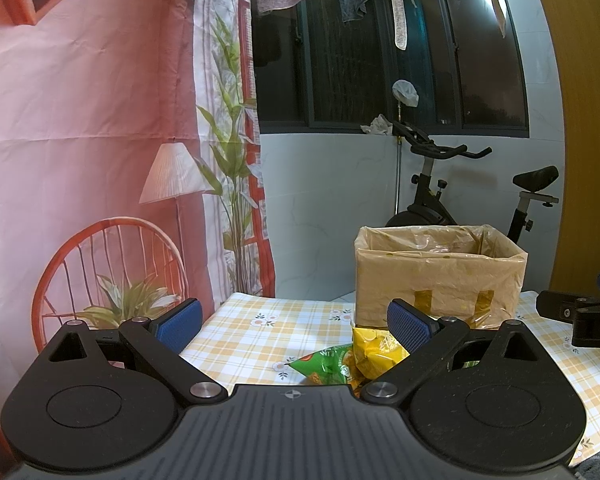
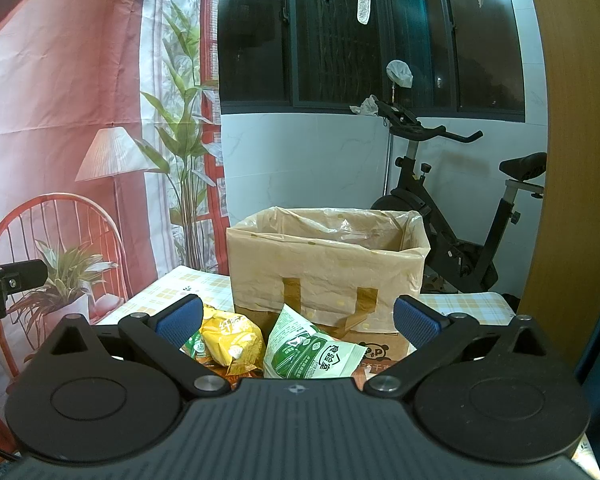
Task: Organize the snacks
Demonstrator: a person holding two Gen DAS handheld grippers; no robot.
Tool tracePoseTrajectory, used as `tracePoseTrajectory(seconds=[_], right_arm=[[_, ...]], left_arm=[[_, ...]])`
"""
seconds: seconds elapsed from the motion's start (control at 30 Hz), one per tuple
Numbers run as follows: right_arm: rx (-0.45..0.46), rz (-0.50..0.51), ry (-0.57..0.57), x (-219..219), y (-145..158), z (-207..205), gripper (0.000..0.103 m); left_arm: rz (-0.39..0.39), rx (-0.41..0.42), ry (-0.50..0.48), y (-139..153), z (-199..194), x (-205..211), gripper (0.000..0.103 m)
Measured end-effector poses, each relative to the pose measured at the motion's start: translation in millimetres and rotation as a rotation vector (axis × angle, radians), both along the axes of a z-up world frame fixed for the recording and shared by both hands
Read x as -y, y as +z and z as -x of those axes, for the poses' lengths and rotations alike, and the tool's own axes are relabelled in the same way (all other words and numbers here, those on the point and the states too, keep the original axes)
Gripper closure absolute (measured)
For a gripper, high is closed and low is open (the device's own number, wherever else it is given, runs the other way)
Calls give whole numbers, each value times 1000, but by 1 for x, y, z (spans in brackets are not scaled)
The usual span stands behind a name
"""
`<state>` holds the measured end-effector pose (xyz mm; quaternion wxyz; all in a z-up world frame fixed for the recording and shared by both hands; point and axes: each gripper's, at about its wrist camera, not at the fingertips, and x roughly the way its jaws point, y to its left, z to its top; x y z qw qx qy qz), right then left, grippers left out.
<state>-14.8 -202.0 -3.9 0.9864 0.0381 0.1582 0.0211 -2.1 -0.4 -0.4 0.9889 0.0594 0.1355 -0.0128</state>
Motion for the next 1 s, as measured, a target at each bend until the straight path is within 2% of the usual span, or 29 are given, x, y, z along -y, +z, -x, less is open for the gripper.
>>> tracePoseTrajectory(seconds=[0.57, 0.7, 0.83, 1.0], right_arm=[[0, -22, 10, 3, -6, -6, 0], [41, -36, 50, 5, -7, -11, 0], [106, 12, 86, 1, -8, -22, 0], [138, 47, 80, -1, -9, -50, 0]], left_arm=[[14, -18, 21, -5, -15, -4, 3], [5, -20, 39, -7, -31, -6, 3], [13, -29, 56, -12, -49, -10, 3], [33, -52, 61, -27, -69, -9, 3]])
